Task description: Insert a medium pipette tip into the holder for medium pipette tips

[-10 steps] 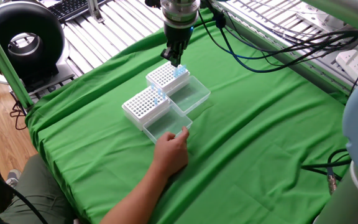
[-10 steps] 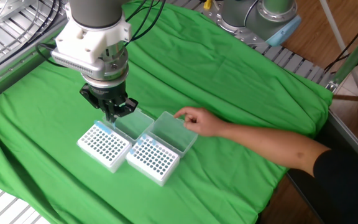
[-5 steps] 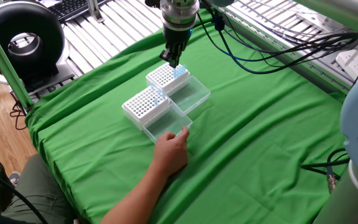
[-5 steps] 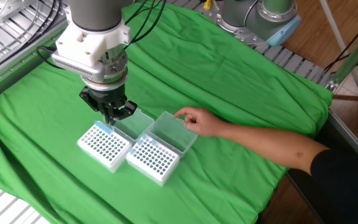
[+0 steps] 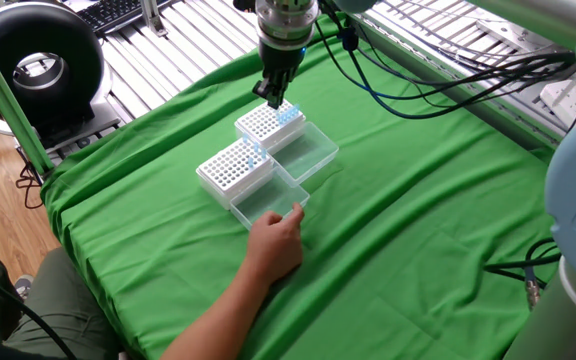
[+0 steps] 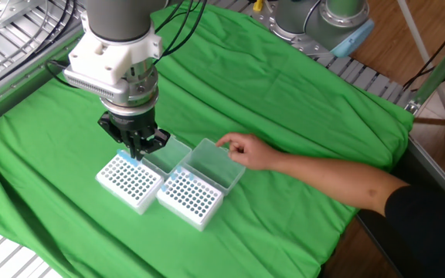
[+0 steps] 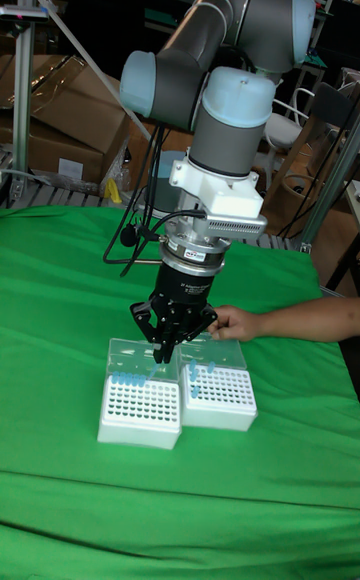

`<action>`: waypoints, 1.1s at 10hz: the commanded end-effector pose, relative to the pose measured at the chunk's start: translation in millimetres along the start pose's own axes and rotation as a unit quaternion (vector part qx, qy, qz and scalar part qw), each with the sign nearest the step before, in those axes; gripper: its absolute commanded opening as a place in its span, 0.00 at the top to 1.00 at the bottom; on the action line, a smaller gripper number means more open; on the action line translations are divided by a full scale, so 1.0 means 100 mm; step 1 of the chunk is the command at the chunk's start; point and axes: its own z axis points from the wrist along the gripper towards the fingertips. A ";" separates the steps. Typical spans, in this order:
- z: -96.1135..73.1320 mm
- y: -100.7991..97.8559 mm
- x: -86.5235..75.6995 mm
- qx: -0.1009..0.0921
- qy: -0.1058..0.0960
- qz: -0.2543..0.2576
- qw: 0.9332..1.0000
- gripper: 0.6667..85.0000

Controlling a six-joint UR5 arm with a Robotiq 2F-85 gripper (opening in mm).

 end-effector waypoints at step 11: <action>-0.06 0.01 -0.07 -0.002 0.001 -0.001 1.000 1.00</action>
